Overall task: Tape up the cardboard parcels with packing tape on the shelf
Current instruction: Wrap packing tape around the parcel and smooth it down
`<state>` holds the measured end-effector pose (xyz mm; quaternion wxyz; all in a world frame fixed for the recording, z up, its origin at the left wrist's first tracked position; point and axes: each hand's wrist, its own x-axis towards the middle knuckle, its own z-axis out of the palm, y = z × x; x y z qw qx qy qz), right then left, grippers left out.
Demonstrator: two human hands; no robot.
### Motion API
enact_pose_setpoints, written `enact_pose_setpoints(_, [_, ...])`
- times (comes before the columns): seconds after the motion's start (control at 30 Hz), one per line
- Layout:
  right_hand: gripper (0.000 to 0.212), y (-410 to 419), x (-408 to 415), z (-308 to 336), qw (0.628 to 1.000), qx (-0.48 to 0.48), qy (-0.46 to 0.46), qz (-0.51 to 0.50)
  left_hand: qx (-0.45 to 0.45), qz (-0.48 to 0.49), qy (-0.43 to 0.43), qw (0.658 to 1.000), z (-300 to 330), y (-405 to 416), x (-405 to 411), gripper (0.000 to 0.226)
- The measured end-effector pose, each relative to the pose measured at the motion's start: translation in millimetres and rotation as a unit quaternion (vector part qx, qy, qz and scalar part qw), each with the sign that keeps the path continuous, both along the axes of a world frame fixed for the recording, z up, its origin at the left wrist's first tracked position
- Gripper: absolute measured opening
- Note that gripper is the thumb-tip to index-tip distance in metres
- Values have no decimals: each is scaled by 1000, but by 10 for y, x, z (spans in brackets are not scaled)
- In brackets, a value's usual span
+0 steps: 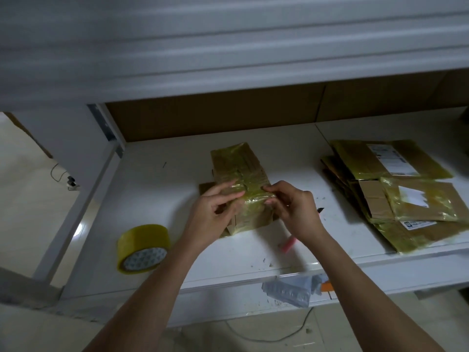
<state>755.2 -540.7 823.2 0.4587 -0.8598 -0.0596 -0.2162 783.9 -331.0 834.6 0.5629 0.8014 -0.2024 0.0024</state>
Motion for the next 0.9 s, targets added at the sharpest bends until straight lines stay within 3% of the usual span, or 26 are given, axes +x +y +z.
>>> enact_pose_setpoints(0.07, [24, -60, 71, 136, 999, 5, 23, 30, 53, 72, -51, 995, 97, 77, 25, 47])
enact_pose_setpoints(0.17, [48, -90, 140, 303, 996, -10, 82, 24, 200, 214, -141, 946, 303, 167, 182, 49])
enact_pose_setpoints(0.23, [55, -46, 147, 347, 994, -30, 107, 0, 267, 225, -110, 931, 360, 214, 324, 58])
enact_pose_setpoints(0.37, [38, 135, -55, 330, 986, 1, 66, -155, 235, 149, 34, 960, 331, 240, 508, 74])
enact_pose_setpoints(0.43, [28, 248, -179, 362, 977, 27, 94, -188, 201, 132, 51, 969, 294, 250, 521, 79])
enact_pose_setpoints(0.53, [37, 354, -254, 420, 976, 83, 152, -131, 241, 174, 42, 954, 302, 302, 487, 90])
enact_pose_setpoints(0.63, [47, 310, -216, 448, 976, 106, 118, -150, 280, 228, 34, 932, 360, 354, 440, 87])
enact_pose_setpoints(0.73, [20, 307, -195, 416, 979, 74, 98, -165, 253, 204, 45, 945, 359, 351, 426, 78])
enact_pose_setpoints(0.8, [11, 351, -187, 343, 984, 78, 125, -101, 217, 171, 51, 960, 370, 305, 396, 63])
enact_pose_setpoints(0.9, [40, 415, -202, 259, 979, 82, 184, 19, 185, 175, 26, 967, 416, 281, 328, 40])
